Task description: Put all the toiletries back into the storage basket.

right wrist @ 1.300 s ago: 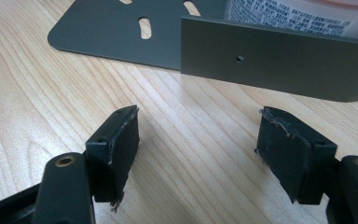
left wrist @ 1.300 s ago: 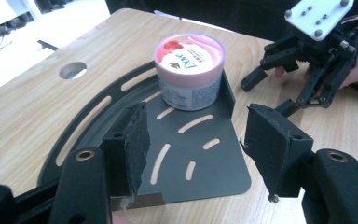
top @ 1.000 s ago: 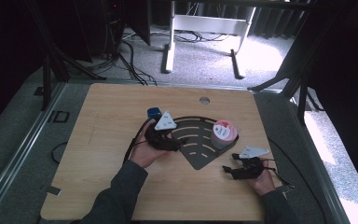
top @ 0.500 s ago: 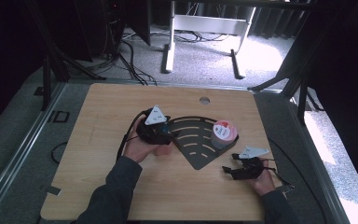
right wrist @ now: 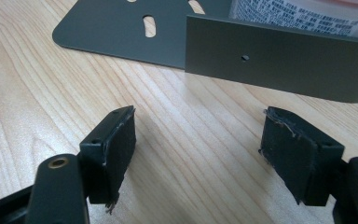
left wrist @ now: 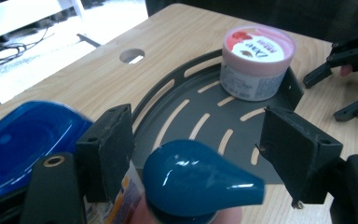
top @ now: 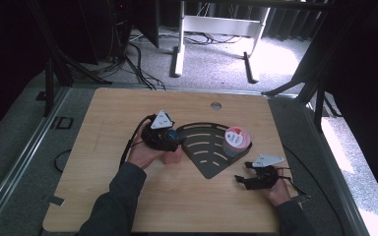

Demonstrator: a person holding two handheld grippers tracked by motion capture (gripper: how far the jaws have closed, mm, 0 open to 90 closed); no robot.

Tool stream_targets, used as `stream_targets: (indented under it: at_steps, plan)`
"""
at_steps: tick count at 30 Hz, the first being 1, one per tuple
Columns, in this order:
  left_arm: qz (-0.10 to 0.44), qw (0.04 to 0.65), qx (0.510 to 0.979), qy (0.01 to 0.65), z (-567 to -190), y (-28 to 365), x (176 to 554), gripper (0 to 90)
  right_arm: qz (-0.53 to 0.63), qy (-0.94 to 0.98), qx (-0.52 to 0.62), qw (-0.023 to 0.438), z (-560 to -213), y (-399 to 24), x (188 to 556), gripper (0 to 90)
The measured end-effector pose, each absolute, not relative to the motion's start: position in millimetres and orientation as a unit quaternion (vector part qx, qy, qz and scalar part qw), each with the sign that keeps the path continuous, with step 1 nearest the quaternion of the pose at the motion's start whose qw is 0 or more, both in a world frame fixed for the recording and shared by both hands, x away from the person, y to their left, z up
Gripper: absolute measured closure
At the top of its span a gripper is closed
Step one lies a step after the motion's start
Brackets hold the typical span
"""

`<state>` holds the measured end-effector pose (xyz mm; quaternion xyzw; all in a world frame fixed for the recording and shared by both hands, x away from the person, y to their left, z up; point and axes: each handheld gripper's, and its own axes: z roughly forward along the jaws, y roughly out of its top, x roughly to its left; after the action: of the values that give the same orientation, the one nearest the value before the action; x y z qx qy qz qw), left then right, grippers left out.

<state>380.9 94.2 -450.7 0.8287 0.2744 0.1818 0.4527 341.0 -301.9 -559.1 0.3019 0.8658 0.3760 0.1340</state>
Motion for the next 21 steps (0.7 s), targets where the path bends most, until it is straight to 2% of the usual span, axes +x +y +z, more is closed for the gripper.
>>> stream_targets:
  at_steps: [21]
  plan:
    - [0.153, 0.444, 0.844, 0.259, -468.1, 97.3, 387.6, 27.2, 0.376, 0.866, 0.301, 0.134, -559.2, -302.0, 340.9, 26.0]
